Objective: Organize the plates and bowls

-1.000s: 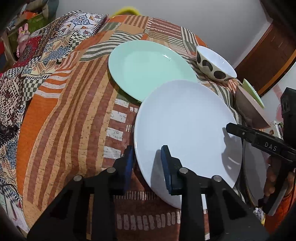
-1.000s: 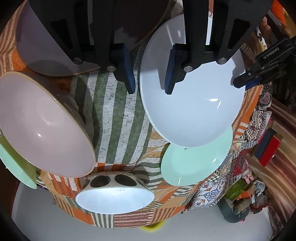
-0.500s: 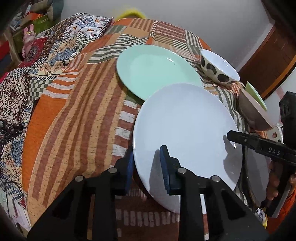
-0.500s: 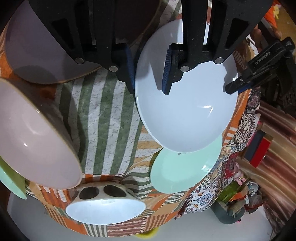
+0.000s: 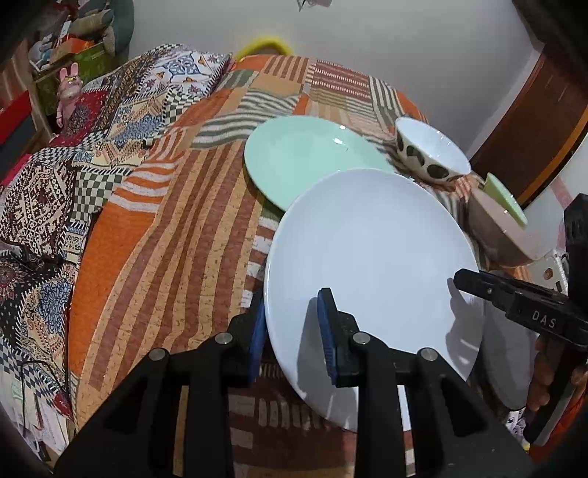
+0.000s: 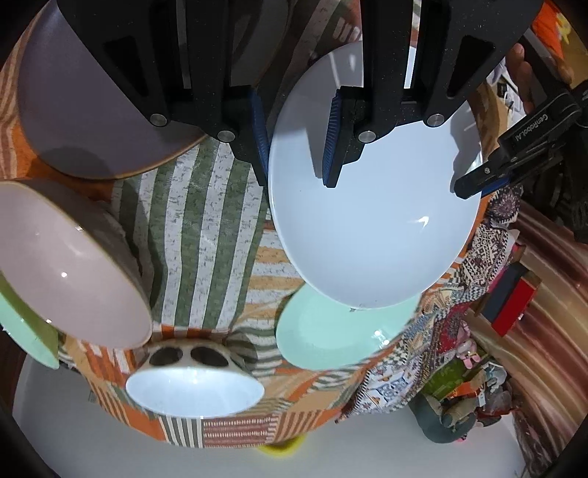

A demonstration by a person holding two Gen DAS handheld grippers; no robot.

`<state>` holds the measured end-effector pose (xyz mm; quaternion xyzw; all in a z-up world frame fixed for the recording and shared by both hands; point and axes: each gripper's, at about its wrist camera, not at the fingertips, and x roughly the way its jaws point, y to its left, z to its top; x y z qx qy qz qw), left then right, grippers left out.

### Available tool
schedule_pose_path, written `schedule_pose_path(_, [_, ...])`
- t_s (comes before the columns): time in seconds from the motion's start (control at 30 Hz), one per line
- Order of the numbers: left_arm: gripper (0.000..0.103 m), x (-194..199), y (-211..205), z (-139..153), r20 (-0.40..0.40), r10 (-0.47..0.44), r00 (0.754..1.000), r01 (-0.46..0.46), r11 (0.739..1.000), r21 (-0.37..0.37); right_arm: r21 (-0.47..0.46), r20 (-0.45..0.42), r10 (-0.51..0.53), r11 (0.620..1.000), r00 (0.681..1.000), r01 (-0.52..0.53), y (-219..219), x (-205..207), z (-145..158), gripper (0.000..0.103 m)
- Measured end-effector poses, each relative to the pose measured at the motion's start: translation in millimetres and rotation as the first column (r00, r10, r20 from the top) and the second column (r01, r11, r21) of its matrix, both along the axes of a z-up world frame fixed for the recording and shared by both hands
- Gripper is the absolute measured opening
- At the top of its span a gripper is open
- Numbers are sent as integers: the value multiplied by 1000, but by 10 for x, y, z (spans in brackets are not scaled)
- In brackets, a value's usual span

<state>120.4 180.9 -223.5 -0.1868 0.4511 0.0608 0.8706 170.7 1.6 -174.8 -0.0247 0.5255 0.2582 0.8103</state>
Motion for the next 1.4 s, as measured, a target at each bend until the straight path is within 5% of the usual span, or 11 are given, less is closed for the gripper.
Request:
schedule_pose_path(0.77, [27,-247,-602,591,106,-97,990,93,995,38,66,121,-93,994,988,85,-554,-427,524,26])
schedule_pose_path(1.4, [27,-119,-1302,419,20,-237,971,237,972,5,100,100,-217,973,971,207,-1285,-637,471,26])
